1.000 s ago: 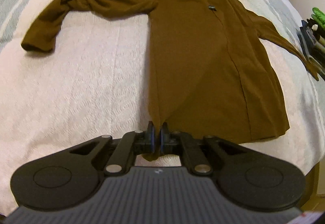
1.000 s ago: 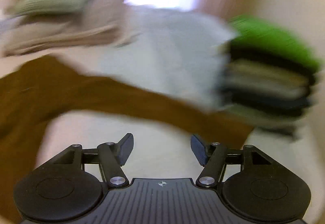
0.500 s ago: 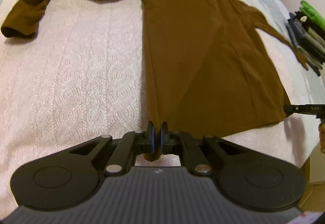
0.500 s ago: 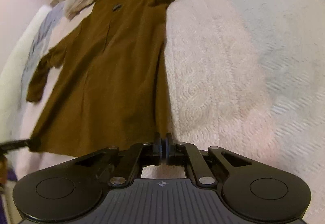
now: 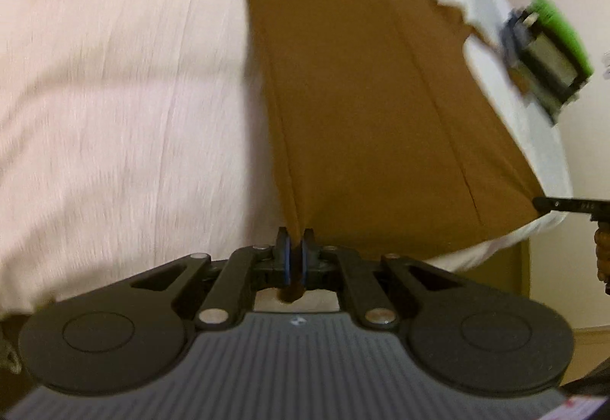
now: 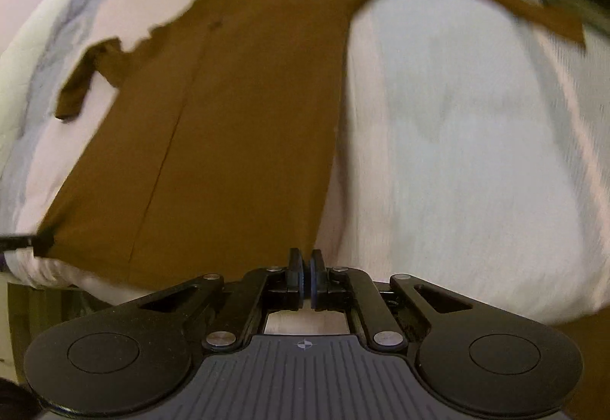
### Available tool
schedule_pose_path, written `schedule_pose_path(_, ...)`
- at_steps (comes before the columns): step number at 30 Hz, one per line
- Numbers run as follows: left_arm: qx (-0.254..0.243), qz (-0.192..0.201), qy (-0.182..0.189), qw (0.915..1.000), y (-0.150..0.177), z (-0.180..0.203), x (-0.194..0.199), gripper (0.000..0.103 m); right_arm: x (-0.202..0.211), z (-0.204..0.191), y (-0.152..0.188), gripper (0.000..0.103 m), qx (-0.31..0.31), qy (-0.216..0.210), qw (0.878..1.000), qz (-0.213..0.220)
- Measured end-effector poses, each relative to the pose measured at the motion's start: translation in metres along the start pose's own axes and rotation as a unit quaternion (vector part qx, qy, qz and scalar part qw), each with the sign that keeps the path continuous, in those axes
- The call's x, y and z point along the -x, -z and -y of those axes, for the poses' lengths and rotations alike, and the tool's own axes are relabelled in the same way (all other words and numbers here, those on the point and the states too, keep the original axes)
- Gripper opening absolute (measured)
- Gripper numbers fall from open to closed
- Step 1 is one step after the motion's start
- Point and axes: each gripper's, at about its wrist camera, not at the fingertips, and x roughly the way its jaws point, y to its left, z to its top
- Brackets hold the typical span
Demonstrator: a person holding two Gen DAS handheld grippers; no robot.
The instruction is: Fold large clothes
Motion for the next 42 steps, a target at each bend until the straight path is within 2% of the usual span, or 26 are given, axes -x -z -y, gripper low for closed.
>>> schedule_pose_path(1, 0.005, -0.012, -0.011, 0.9999, 0.005, -0.003, -0.008, 0.006, -0.011, 0.006, 0.006, 0.001, -0.018, 0.004, 1.000, -0.010)
schedule_pose_path(4, 0.006, -0.033, -0.044, 0.9985, 0.008, -0.008, -0.012, 0.012, -0.032, 0.010, 0.009, 0.014, -0.029, 0.050, 0.998, -0.033)
schedule_pose_path(8, 0.015, -0.006, -0.074, 0.9971, -0.012, -0.017, 0.011, 0.013, -0.024, -0.002, -0.014, 0.041, -0.006, 0.056, 0.998, -0.005)
schedule_pose_path(12, 0.020, 0.030, -0.121, 0.9920, -0.044, -0.035, 0.031, 0.017, -0.021, -0.023, -0.053, 0.044, 0.033, 0.042, 0.998, 0.033)
schedule_pose_path(16, 0.035, 0.081, -0.159, 0.9834, -0.085, -0.054, 0.046, 0.022, -0.037, -0.058, -0.100, 0.044, 0.086, 0.009, 0.995, 0.052)
schedule_pose_path(22, 0.004, 0.129, -0.200, 0.9712, -0.158, -0.096, 0.063, 0.031, -0.059, -0.126, -0.162, 0.046, 0.144, -0.030, 0.987, 0.071)
schedule_pose_path(27, -0.063, 0.135, -0.220, 0.9640, -0.217, -0.144, 0.049, 0.047, -0.099, -0.200, -0.195, 0.048, 0.178, -0.038, 0.980, 0.083)
schedule_pose_path(31, -0.110, 0.117, -0.202, 0.9661, -0.260, -0.195, 0.014, 0.047, -0.140, -0.257, -0.211, 0.049, 0.171, -0.025, 0.982, 0.079)
schedule_pose_path(32, -0.112, 0.112, -0.190, 0.9690, -0.269, -0.210, 0.004, 0.046, -0.149, -0.269, -0.213, 0.050, 0.168, -0.021, 0.983, 0.075)
schedule_pose_path(34, -0.114, 0.089, -0.155, 0.9772, -0.281, -0.234, -0.013, 0.026, -0.172, -0.288, -0.216, 0.050, 0.163, -0.010, 0.984, 0.065)
schedule_pose_path(35, -0.117, 0.078, -0.137, 0.9806, -0.284, -0.242, -0.015, 0.001, -0.180, -0.294, -0.218, 0.050, 0.163, -0.004, 0.985, 0.060)
schedule_pose_path(37, -0.111, 0.084, -0.114, 0.9836, -0.283, -0.258, -0.002, 0.002, -0.195, -0.309, -0.219, 0.050, 0.159, 0.008, 0.986, 0.050)
schedule_pose_path(40, -0.111, 0.110, -0.129, 0.9794, -0.276, -0.279, 0.046, 0.002, -0.207, -0.325, -0.223, 0.051, 0.149, 0.009, 0.988, 0.032)
schedule_pose_path(42, -0.084, 0.120, -0.126, 0.9811, -0.271, -0.298, 0.087, 0.002, -0.207, -0.335, -0.226, 0.051, 0.145, 0.005, 0.989, 0.026)
